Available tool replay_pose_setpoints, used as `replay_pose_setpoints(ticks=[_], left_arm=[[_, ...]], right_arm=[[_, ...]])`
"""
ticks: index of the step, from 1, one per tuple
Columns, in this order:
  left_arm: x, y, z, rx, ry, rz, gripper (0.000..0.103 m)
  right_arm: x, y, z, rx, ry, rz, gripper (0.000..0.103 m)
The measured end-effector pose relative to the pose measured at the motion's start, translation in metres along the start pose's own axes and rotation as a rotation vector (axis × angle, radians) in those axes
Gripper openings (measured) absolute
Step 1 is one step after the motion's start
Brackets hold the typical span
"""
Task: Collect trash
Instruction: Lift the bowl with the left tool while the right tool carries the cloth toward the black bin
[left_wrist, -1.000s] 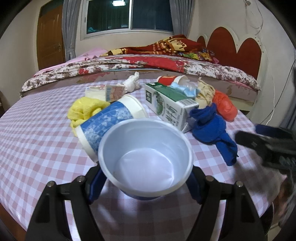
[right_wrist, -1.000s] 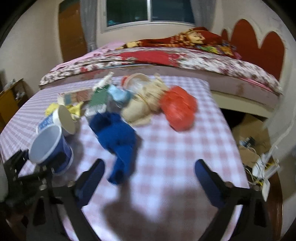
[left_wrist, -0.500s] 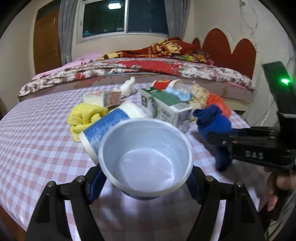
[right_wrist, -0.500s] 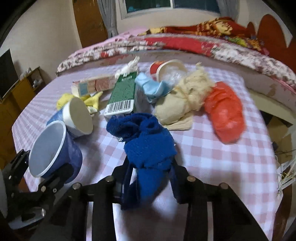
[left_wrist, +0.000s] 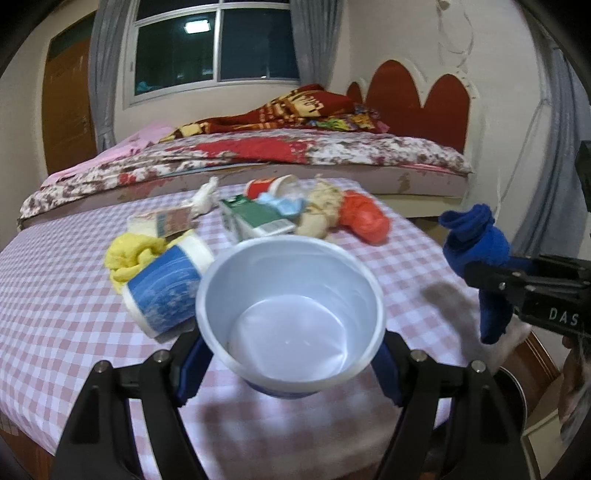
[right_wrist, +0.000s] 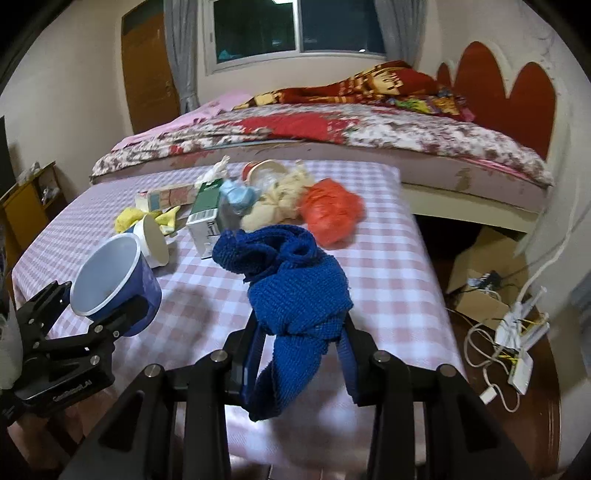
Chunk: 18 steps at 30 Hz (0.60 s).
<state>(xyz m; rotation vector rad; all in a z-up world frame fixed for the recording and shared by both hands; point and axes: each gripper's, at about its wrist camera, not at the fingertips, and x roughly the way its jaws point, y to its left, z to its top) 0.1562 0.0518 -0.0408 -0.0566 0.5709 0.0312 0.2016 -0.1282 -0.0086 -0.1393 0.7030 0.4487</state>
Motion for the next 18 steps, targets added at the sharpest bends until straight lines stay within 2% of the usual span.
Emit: replay_pose_setpoints(ticks=[7,18], left_arm=[[-0.007,-0.036,0.000,0.051,-0.006,-0.062,0.076],[-0.023,-0.108,-0.010,0.144,-0.002,-0.199,0.076]], right_arm=[[-0.034,-0.037,-0.023,0.061,-0.014,-0.068,0.039],[-0.077,-0.092,-0.065,0.133,-0.006,-0.167,0.040]])
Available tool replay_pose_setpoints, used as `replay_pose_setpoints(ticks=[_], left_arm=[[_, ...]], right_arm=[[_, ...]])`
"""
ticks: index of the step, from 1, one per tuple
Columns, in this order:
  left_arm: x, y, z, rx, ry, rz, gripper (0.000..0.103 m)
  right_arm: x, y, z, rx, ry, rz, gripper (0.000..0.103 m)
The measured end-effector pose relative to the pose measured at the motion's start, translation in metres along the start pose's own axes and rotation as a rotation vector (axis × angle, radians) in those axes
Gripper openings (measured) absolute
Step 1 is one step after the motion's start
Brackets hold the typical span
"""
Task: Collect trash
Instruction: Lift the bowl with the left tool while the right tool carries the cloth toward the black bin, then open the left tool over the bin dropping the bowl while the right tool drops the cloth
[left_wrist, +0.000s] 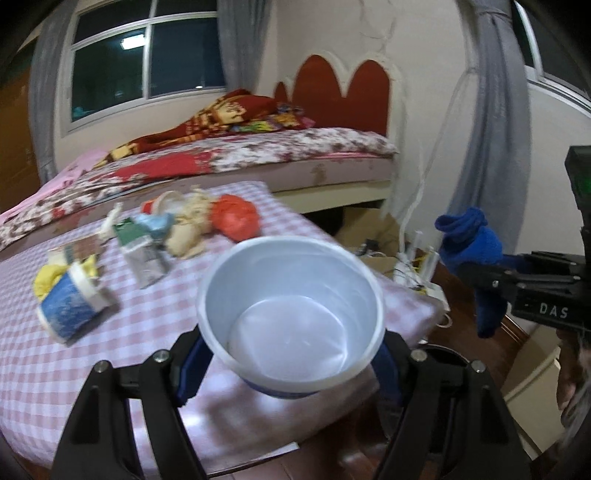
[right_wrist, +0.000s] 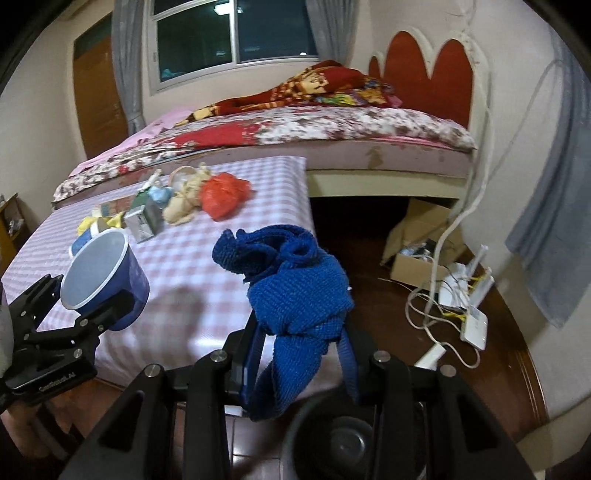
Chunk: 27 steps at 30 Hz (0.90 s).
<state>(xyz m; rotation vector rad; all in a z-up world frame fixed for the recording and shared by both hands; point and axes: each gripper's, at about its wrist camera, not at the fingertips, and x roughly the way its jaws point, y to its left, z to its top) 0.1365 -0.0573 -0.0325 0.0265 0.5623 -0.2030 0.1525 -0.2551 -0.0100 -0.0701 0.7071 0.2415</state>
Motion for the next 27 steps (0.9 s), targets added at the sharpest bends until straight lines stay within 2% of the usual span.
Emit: replay_pose_setpoints(ticks=[8,15,20,27], left_arm=[[0.001,-0.065,-0.009,0.086,0.030,-0.116,0.076],[-0.001,-0.116,-0.032,0.158,0.087,-0.223,0.076],[0.011,-0.141,-0.047,0.188,0.142,-0.286,0.076],[0.038,-0.148,-0.071,0.194,0.230,-0.318,0.076]], right_arm=[[-0.018,-0.054,-0.039,0.073,0.044,-0.074,0.040],[-0.019,-0.093,-0.080,0.123,0.113,-0.103,0.040],[-0.012,-0.112,-0.107,0.151,0.172,-0.113,0.040],[0.011,-0.122,-0.137,0.176,0.260,-0.106,0.041]])
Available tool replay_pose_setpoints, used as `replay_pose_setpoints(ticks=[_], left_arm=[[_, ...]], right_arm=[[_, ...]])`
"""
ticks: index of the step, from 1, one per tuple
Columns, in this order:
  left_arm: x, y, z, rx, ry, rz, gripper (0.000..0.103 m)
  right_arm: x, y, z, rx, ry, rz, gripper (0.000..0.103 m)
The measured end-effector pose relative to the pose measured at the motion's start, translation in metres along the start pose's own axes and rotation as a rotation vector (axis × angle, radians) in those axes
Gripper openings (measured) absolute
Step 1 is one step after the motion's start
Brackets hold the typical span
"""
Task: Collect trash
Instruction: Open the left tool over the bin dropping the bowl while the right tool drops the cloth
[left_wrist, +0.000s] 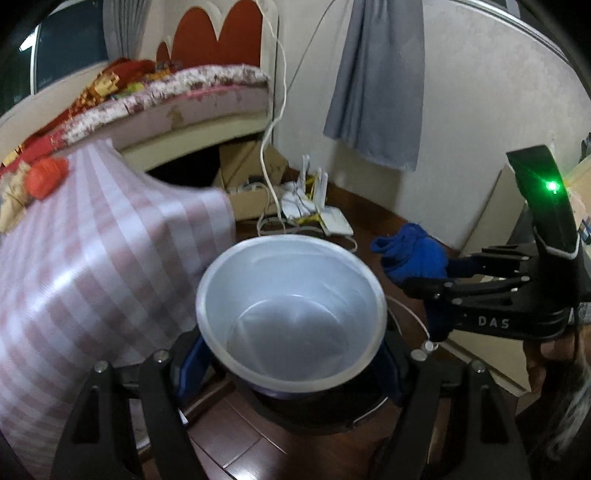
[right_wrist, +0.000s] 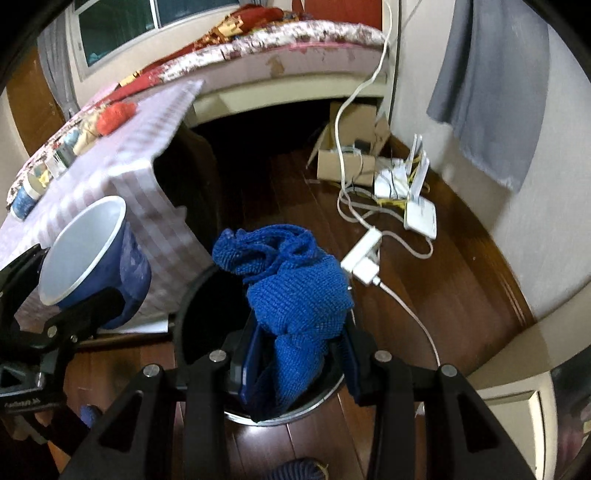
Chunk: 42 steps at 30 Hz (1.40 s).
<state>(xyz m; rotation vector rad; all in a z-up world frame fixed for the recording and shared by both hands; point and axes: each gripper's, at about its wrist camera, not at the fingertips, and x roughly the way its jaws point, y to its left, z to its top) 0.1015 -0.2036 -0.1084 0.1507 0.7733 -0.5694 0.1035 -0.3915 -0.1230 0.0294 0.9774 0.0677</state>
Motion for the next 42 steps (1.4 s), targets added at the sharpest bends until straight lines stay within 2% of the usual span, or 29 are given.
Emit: replay_pose_setpoints(ticks=[7,13,14,15,16,18,24,28,31,42], left_arm=[[0.035,0.001,-0.018,-0.037,0.103,-0.049,0.076],[0.057,0.002,-0.023,-0.044,0.160,-0.078,0.077],[0.059,0.004,-0.023,-0.057,0.165,-0.095,0.079],[0.063,0.007,-0.024,-0.074,0.173,-0.120,0.095],[0.066,0.009,-0.026,-0.093,0.184,-0.125,0.102],[0.070,0.018,-0.028,-0.124,0.191,-0.100,0.102],[0.069,0.037,-0.039,-0.173,0.220,0.008,0.102],[0.062,0.037,-0.041,-0.157,0.214,0.069,0.102],[0.051,0.036,-0.041,-0.132,0.196,0.108,0.102],[0.019,0.047,-0.035,-0.143,0.151,0.142,0.102]], right_arm=[[0.037,-0.003,-0.012,-0.035,0.091,0.034,0.041],[0.066,0.001,-0.015,-0.086,0.151,0.052,0.042],[0.069,0.002,-0.016,-0.093,0.154,0.053,0.043],[0.074,0.003,-0.016,-0.099,0.162,0.054,0.049],[0.080,0.003,-0.016,-0.103,0.178,0.038,0.066],[0.087,-0.002,-0.019,-0.097,0.180,-0.033,0.083],[0.090,-0.022,-0.018,-0.021,0.196,-0.079,0.084],[0.087,-0.013,-0.016,-0.041,0.187,-0.097,0.100],[0.087,-0.005,-0.013,-0.058,0.174,-0.099,0.101],[0.057,0.024,-0.009,-0.094,0.105,-0.096,0.102]])
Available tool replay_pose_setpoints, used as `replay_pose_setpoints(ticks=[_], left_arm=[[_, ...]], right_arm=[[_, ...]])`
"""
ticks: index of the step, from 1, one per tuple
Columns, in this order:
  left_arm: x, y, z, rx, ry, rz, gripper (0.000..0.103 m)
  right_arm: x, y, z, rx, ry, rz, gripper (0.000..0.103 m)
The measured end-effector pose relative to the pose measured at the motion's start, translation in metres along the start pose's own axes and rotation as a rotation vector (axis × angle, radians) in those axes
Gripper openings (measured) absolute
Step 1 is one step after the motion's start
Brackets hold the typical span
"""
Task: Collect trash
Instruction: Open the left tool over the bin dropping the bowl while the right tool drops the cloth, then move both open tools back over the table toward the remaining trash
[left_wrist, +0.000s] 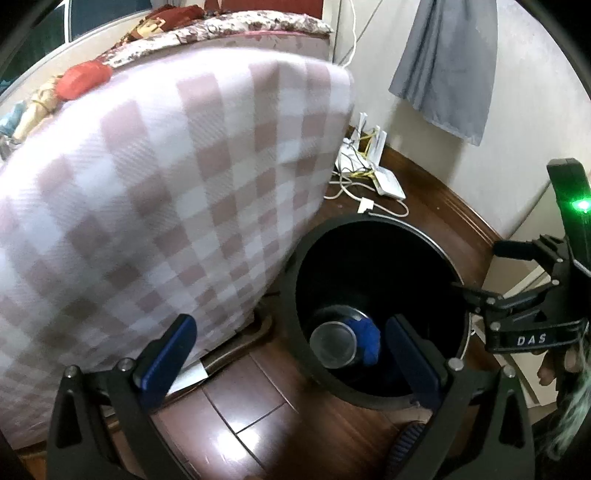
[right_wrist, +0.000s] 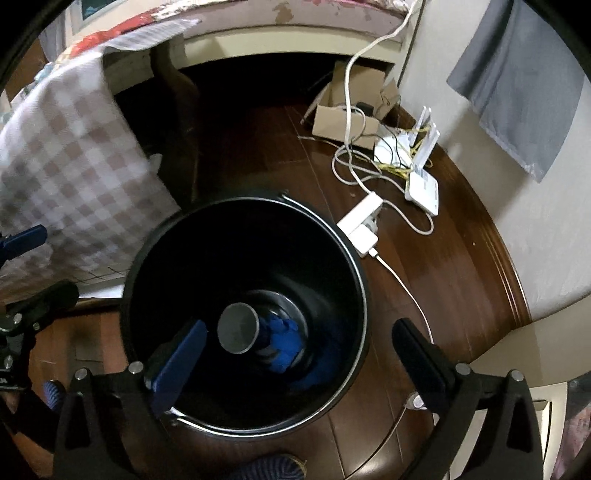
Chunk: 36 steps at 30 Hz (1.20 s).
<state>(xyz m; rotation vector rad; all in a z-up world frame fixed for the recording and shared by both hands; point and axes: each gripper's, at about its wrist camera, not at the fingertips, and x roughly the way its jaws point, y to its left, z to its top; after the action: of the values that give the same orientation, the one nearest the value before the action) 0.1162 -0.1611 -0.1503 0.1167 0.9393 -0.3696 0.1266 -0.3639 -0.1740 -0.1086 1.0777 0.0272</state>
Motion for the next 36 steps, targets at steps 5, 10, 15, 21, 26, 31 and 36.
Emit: replay_pose_setpoints(ticks=[5,10,15,21,26,31,36], left_arm=[[-0.019,0.001,0.001,0.005,-0.035,0.014,0.102],[-0.034,0.002,0.003,0.003,-0.061,0.022,0.102],[-0.051,0.007,0.001,-0.011,-0.086,0.037,0.102],[-0.076,0.019,-0.001,-0.024,-0.123,0.055,0.102],[-0.103,0.037,0.001,-0.043,-0.178,0.093,0.102],[-0.127,0.066,0.004,-0.082,-0.231,0.139,0.102],[-0.151,0.104,0.005,-0.140,-0.287,0.200,0.102]], right_arm=[[-0.021,0.009,-0.001,-0.005,-0.031,-0.002,0.102],[-0.040,0.016,0.002,0.006,-0.077,-0.010,0.102],[-0.056,0.021,0.003,0.019,-0.111,-0.011,0.102],[-0.073,0.035,0.003,0.024,-0.161,-0.004,0.102],[-0.088,0.054,0.013,0.011,-0.216,0.024,0.102],[-0.108,0.081,0.034,-0.016,-0.302,0.058,0.102],[-0.124,0.118,0.053,-0.056,-0.372,0.102,0.102]])
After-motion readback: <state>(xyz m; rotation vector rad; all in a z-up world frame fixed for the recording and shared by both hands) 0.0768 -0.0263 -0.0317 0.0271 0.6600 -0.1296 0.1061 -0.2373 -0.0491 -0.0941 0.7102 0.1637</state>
